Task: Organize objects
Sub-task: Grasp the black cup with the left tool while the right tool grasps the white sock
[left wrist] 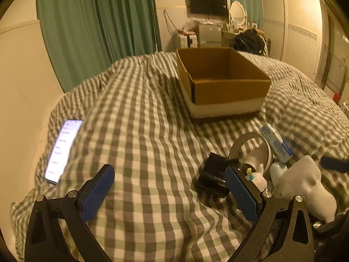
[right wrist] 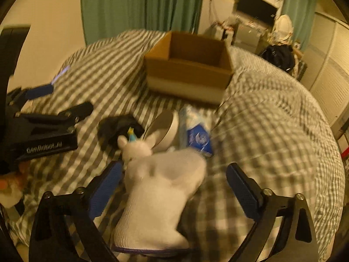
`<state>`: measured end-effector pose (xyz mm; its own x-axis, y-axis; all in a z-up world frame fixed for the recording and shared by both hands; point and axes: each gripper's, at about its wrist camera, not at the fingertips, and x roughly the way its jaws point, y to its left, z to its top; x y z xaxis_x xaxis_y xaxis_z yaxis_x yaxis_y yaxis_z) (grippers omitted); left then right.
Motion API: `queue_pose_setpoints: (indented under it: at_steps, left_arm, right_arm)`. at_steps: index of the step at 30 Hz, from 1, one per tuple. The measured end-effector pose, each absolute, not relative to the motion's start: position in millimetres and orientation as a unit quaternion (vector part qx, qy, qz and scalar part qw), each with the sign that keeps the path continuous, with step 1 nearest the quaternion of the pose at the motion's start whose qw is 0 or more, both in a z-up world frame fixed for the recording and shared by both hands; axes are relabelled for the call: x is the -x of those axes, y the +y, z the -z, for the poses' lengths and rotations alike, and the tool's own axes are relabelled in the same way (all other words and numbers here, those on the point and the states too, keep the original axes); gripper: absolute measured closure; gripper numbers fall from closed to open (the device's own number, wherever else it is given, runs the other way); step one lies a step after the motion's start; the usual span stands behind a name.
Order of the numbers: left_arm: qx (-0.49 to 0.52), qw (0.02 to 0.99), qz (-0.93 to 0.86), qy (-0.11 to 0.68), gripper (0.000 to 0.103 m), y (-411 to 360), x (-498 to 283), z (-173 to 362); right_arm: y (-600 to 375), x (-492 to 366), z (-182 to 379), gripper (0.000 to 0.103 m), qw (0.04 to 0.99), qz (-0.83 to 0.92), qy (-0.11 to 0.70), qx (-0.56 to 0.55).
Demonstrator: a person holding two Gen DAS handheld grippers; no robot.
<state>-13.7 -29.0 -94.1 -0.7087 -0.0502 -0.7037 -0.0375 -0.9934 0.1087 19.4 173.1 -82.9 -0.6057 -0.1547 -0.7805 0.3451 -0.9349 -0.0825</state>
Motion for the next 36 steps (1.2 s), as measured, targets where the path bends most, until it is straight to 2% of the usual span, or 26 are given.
queue_pose_setpoints:
  at_steps: [2,7,14,24,27,30,34,35,36]
  left_arm:
    - [-0.393,-0.002,0.918,-0.058,0.0,-28.1,16.6,99.0]
    - [-0.421,-0.018,0.904,-0.069,0.0,-19.3,27.2,115.3]
    - [-0.432,-0.046,0.896,-0.089,0.0,-1.6,44.8,126.4]
    - [-0.479,-0.118,0.869,-0.049,0.001,4.8,72.8,139.1]
    - [-0.492,-0.144,0.857,-0.047,0.012,10.7,73.4,143.5]
    - [-0.508,-0.174,0.843,-0.021,0.036,11.3,78.3,147.4]
    - [-0.508,-0.176,0.843,-0.019,0.043,12.8,75.8,146.0]
    - [-0.504,-0.177,0.845,-0.023,0.06,14.5,72.8,143.6]
    - [-0.506,-0.19,0.841,-0.017,0.065,15.4,71.4,141.5]
  right_arm:
    - [170.6,-16.6,94.1,0.022,0.15,0.878,0.116,-0.439]
    - [175.3,-16.8,99.3,0.034,0.161,0.874,0.105,-0.446]
    - [193.2,-9.6,75.9,0.035,0.166,0.889,0.066,-0.422]
    - [207.9,2.4,73.7,0.035,0.176,0.89,0.032,-0.419]
    - [211.1,6.2,76.0,0.035,0.178,0.89,0.022,-0.42]
    - [214.1,8.1,77.5,0.035,0.177,0.89,0.015,-0.42]
    - [216.8,7.8,77.2,0.035,0.175,0.891,0.01,-0.419]
    - [217.8,6.8,76.1,0.035,0.174,0.892,0.01,-0.417]
    - [218.1,6.1,75.1,0.035,0.173,0.893,0.011,-0.415]
